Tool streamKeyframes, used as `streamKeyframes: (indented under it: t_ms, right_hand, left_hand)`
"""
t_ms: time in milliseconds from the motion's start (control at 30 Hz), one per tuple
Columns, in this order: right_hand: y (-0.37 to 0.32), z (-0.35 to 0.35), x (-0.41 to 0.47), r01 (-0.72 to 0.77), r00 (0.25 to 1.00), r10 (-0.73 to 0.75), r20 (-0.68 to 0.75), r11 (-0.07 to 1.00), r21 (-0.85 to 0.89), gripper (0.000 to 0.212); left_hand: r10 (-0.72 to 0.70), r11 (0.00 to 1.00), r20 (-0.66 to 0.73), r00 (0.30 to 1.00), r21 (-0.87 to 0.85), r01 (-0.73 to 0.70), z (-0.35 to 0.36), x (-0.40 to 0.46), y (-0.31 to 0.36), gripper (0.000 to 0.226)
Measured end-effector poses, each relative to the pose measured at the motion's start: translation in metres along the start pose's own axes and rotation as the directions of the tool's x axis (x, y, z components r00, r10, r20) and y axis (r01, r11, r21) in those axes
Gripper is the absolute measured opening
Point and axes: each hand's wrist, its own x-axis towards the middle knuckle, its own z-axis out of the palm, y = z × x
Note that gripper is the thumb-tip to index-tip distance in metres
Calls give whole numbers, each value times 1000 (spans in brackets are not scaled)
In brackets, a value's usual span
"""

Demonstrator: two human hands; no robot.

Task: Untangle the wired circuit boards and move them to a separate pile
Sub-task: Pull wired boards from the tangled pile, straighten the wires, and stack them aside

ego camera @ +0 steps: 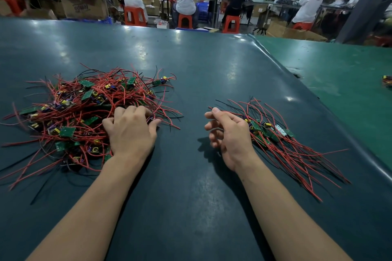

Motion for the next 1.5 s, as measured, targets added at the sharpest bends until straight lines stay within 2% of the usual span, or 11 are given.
streamKeyframes:
  t_ms: [233,400,600,700,800,867,933,1000,1200,1300,1500]
  right_hand:
    - [2,4,-1,45,986,-24,164,991,-127,16]
    - [4,5,-6,78,932,-9,361,981,-177,16]
    - [7,4,-2,113,967,-86,241,988,-103,8]
    - [4,4,1,116,988,-111,110,992,-41,7]
    - [-5,-3,3,124,991,-130,31,983,133,9]
    - [-8,-6,3,122,990,-133,55,977,174,9]
    - [-8,-4,1,101,986,-119,114,984,150,8]
    - [-4,1,0,88,975,-109,193,989,115,8]
    - [5,10,-1,107,946,-119,301,993,55,10]
    - [6,10,-1,162,946,-142,293,986,-47,11]
    - [8,15,-5,187,963,-181,202,982,-9,14]
  left_hand:
    - [202,891,-304,931,-336,-304,-10,-6,13,38]
    - [469,698,-232,852,-493,-519,-11,-16,24,37]
    - [510,615,-151,847,-625,-481,-8,-16,22,19]
    - [303,750,-299,905,-512,-420,-5,-10,13,13]
    - [27,940,-273,962,-321,-118,-1,0,-1,23]
    - [30,969,-292,956,-225,-100,-1,2,0,28]
    - [203,920,-444,873,-218,-325,-4,-2,10,21]
    - [336,798,-424,841,-346,-493,-5,-12,24,23]
    - [163,619,1,987,-779,-101,-5,-22,36,29]
    - [232,472,70,970,-880,-49,-4,-23,37,17]
    - [260,412,-34,965,-900,-142,5,-25,36,19]
